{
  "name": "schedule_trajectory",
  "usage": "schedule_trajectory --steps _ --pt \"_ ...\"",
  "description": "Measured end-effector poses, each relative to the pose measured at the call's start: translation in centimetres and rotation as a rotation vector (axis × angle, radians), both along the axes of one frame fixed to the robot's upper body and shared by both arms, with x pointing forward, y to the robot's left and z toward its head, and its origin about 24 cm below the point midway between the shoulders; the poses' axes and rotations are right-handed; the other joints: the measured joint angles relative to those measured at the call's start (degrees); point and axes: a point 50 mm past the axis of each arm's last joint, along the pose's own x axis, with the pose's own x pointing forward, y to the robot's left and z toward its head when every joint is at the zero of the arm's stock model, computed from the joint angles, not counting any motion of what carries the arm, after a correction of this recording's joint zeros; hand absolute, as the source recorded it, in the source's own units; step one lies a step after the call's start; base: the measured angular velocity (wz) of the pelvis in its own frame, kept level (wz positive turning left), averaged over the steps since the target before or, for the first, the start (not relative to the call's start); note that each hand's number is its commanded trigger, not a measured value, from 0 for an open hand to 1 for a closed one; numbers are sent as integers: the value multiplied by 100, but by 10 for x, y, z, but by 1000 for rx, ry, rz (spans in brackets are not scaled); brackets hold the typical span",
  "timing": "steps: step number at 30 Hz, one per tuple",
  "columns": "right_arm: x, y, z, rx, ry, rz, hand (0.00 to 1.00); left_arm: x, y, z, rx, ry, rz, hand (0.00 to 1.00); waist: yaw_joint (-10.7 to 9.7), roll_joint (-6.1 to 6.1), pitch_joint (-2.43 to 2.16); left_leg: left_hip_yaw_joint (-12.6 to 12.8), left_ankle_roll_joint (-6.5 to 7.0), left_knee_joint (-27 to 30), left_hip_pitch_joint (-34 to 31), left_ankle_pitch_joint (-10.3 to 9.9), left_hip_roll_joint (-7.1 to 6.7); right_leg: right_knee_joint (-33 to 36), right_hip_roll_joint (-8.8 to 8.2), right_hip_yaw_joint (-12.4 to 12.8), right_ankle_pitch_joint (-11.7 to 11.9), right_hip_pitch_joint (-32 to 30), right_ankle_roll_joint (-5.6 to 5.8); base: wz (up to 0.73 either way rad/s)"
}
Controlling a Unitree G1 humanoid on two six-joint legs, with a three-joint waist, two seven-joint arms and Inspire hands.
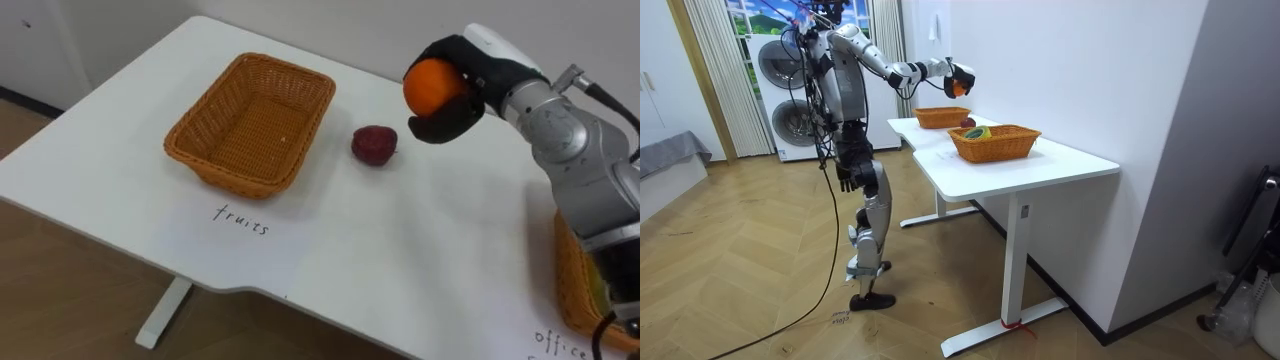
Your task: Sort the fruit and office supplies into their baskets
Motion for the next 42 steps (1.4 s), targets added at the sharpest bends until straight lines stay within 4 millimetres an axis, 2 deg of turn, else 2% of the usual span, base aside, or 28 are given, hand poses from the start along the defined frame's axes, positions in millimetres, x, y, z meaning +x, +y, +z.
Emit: schedule_trajectory --steps 5,11,15,17,21,27,29,32,42 --pt "-1 3 0 3 6 16 100 -3 0 0 7 5 -2 0 154 -115 11 -59 0 7 -33 0 -7 1 -3 -93 0 -14 0 3" --pt "-2 10 -2 1 13 44 100 -4 2 1 27 8 -4 0 379 -167 0 -172 -2 16 -97 2 -35 -3 -14 -232 0 -25 0 12" --pt "-2 16 -5 4 22 59 100 -5 3 1 28 9 -3 0 480 -207 10 -289 9 23 -116 9 -70 -2 -31 -324 0 -20 0 16" --pt "-2 21 -6 21 24 69 100 -6 3 1 27 10 -2 0 593 -221 14 -317 21 23 -115 16 -80 -3 -46 -370 0 -20 0 7" --pt "-2 31 -9 47 27 92 100 -9 4 2 30 11 5 0 656 -230 19 -422 23 1 -136 17 -101 -4 -50 -447 -1 21 2 13" --pt "-3 38 -18 22 34 102 100 -17 5 2 33 24 11 0 936 -286 49 -464 21 -16 -167 18 -99 -32 -40 -476 -5 7 9 4" --pt "-3 41 -25 4 57 111 100 -19 7 3 37 26 23 0 1033 -348 89 -464 20 16 -181 18 -105 -91 -35 -480 -5 7 9 0" --pt "-4 44 -32 -12 82 119 100 -21 7 3 37 28 31 0 1074 -358 94 -505 20 15 -210 18 -123 -90 -44 -527 -5 4 9 6" --pt "-2 41 -34 42 86 100 100 -21 9 3 43 22 40 0 1100 -338 104 -606 29 26 -286 22 -167 -92 -67 -655 -6 -1 11 5"
